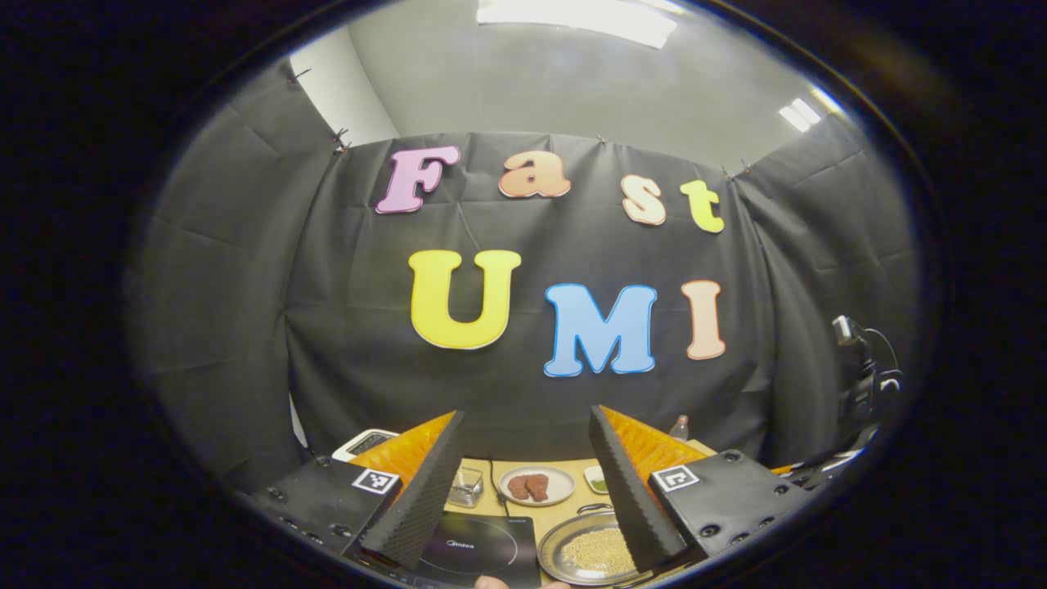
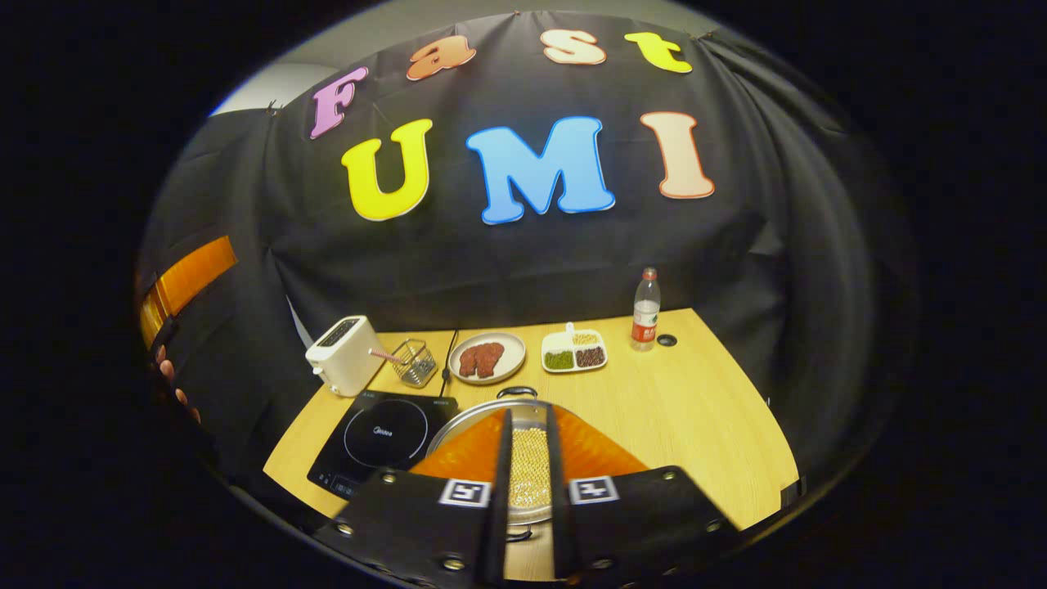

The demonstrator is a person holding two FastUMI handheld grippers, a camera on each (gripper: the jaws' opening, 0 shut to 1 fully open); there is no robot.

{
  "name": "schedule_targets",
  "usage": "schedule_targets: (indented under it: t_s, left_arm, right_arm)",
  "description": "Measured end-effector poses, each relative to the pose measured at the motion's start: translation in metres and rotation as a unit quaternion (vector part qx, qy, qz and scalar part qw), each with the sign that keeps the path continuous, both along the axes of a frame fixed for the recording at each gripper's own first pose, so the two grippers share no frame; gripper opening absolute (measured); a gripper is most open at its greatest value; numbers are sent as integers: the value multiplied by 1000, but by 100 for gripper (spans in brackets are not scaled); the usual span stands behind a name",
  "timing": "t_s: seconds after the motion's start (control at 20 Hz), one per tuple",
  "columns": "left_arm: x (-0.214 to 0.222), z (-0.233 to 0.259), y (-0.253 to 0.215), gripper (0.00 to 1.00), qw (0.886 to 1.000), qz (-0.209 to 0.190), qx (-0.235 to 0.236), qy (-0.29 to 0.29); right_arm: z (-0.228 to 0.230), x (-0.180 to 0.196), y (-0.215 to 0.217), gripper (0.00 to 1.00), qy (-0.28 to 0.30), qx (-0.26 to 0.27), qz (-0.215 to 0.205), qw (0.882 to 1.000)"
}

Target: First push the handle of the pot to place it horizontally, then grasp the pot with both hands and set it on the induction cooktop.

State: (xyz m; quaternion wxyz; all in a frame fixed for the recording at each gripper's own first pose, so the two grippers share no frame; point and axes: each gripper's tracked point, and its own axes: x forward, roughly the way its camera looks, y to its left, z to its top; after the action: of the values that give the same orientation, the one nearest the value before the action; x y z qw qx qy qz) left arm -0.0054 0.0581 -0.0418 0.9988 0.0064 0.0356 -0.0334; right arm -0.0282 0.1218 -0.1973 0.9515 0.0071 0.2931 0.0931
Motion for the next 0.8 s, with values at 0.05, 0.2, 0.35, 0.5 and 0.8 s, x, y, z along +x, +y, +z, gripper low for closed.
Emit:
schedule_targets:
  t_s: [0.05,0.2,0.35,0.5,0.8]
  left_arm:
    - [-2,-3,1,96,1000,1,3,2]
    - [-8,-11,-2,96,1000,-1,9,11]
    - [-15,-15,2,96,1000,3,10,15]
    - [-20,-13,11,96,1000,15,9,15]
    - [-33,-16,35,96,999,47,9,20]
  right_arm:
    - [-15,-3,7,9,20,-1,14,1000]
    - [-47,-13,14,4,76,-7,35,997]
    - [-77,-37,32,4,127,-9,66,990]
    - [-110,-59,46,5,201,7,88,976]
    - [-145,-79,55,4,280,43,83,955]
